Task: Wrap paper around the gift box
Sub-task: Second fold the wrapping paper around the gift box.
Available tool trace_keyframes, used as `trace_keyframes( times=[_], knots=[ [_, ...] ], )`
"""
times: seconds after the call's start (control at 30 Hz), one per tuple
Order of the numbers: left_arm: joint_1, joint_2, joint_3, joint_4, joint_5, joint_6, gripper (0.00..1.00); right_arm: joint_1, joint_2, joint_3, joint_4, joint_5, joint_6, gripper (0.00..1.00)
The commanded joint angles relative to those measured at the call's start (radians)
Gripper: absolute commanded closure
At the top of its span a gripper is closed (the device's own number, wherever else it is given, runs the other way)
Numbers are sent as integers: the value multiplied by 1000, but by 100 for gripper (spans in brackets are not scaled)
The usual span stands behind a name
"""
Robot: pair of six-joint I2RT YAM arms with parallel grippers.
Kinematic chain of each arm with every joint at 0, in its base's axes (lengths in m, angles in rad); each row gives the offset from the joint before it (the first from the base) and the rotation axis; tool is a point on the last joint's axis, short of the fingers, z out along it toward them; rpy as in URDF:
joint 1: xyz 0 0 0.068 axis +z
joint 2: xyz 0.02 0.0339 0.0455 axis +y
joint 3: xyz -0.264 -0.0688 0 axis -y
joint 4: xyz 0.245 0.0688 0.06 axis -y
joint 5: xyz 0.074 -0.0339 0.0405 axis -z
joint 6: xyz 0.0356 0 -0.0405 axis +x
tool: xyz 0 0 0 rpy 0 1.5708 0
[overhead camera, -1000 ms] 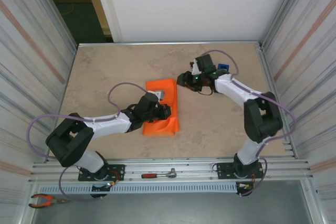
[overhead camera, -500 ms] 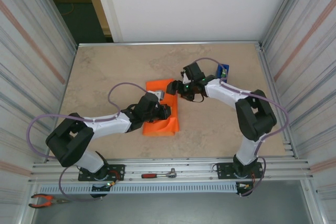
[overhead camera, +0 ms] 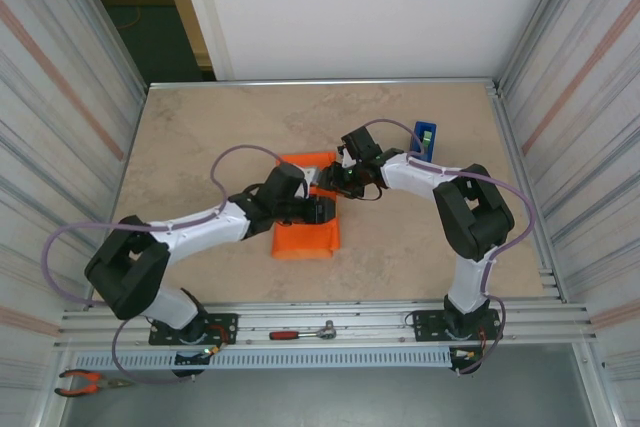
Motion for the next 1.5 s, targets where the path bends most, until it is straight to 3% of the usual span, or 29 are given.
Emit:
trace_keyframes(
  times=[0.0,0.1,0.3,0.43,0.7,0.93,1.2,1.3,1.47],
  knots=[
    [76,-105,72,-115,147,93,38,-6,41,-36,-26,46,-1,67],
    [170,-171,57,-144,136,106,27,-5,44,-44,-24,46,-1,69],
    [374,-216,-80,-121,131,101,21,-5,49,-54,-18,43,0,70],
    [435,-158,-125,-109,154,141,20,-6,55,-55,-21,41,-2,71],
    [415,-28,-177,43,257,142,20,-2,62,-60,-19,40,-2,71],
    [313,45,-195,29,92,138,23,5,71,-60,-16,37,-1,73],
    [274,52,-236,-21,-72,121,32,10,68,-48,-23,26,0,74],
    [268,59,-229,-54,-97,131,32,5,69,-23,-45,11,-7,68],
    [268,55,-249,-58,-119,112,32,-57,9,27,-72,-47,-12,44]
  ],
)
